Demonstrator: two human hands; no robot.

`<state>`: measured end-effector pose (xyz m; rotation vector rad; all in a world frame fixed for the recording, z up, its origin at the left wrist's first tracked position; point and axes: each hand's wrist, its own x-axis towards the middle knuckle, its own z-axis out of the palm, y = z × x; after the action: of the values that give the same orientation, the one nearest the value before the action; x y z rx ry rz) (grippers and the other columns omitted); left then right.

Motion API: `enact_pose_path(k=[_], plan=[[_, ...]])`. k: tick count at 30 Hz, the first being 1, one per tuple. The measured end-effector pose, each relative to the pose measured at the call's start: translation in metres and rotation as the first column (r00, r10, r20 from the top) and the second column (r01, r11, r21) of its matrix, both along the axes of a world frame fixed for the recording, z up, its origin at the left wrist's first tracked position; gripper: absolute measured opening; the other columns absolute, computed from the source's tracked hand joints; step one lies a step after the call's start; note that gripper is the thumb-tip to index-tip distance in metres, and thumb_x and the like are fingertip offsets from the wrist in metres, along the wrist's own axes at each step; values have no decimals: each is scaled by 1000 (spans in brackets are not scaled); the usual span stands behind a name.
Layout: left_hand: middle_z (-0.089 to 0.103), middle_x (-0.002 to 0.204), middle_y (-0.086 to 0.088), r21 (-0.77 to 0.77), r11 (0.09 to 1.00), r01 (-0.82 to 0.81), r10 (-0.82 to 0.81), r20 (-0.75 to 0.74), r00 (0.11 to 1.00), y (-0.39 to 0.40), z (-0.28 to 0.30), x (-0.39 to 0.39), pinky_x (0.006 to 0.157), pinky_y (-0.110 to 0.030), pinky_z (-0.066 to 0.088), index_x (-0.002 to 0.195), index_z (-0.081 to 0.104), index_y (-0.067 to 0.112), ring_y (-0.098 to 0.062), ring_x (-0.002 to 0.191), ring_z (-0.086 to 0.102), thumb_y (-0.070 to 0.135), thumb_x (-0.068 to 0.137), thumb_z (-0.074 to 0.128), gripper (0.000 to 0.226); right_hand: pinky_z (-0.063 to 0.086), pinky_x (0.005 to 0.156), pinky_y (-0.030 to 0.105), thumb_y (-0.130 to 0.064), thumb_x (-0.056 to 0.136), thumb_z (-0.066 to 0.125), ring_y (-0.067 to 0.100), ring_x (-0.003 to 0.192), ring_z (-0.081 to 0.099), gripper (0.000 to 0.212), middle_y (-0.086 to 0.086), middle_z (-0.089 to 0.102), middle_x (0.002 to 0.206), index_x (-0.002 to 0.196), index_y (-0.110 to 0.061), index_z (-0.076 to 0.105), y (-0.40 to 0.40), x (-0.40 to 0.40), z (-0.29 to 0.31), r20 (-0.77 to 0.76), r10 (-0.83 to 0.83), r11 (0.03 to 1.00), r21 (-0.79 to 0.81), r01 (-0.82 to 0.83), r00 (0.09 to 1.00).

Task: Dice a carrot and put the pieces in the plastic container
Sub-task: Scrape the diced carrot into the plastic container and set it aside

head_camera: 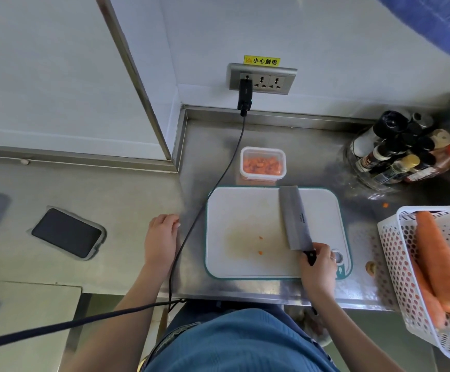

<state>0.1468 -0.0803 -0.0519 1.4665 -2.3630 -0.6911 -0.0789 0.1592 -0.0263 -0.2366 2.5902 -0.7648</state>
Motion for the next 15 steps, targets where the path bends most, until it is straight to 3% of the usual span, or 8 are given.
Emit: enact_pose_path(k=[4, 6, 9, 12, 13, 15], plan=[[61, 93, -13, -43, 997, -60, 50, -207, 977, 14, 21, -22, 68, -35, 49, 101, 64, 3, -29, 77, 60, 1, 83, 66, 18, 51, 77, 42, -5, 88, 59, 30, 89, 58, 29, 9, 58, 97, 113, -7, 45, 0, 6, 11, 25, -49, 992, -114, 51, 999], [63, 87, -8, -45, 996, 75, -85, -286, 954, 30, 32, -46, 65, -26, 48, 91, 66, 4, -21, 68, 59, -1, 79, 70, 13, 55, 75, 46, -3, 86, 60, 29, 85, 59, 30, 8, 57, 96, 110, -10, 44, 0, 10, 17, 47, -78, 985, -151, 84, 996], [66, 80, -1, 156, 925, 347, -290, -302, 908, 59, 32, -83, 63, -27, 50, 82, 66, 8, -13, 65, 59, 8, 76, 75, 12, 58, 56, 44, 1, 82, 59, 29, 72, 60, 31, 12, 55, 94, 101, -13, 41, 1, 19, 26, 137, -104, 971, -202, 130, 985], [71, 94, -1, 401, 814, 421, -328, -281, 902, 77, 18, -105, 76, -30, 52, 101, 68, 11, -12, 78, 64, 18, 78, 75, 25, 52, 44, 36, 0, 83, 57, 28, 56, 58, 29, 17, 58, 86, 98, -14, 37, 9, 29, 39, 195, -89, 965, -227, 133, 977], [70, 102, -2, 415, 813, 407, -304, -294, 906, 79, 15, -106, 81, -30, 51, 112, 65, 11, -12, 87, 65, 20, 81, 72, 32, 50, 41, 33, -2, 86, 57, 26, 51, 57, 27, 19, 59, 83, 99, -14, 36, 13, 32, 42, 221, -84, 958, -251, 140, 972], [66, 112, -4, 322, 901, 290, -182, -326, 928, 77, 14, -98, 86, -30, 49, 122, 58, 10, -16, 101, 61, 15, 89, 63, 33, 47, 41, 32, -11, 91, 58, 21, 46, 52, 23, 18, 60, 76, 101, -15, 38, 16, 40, 46, 257, -23, 947, -304, 103, 966]])
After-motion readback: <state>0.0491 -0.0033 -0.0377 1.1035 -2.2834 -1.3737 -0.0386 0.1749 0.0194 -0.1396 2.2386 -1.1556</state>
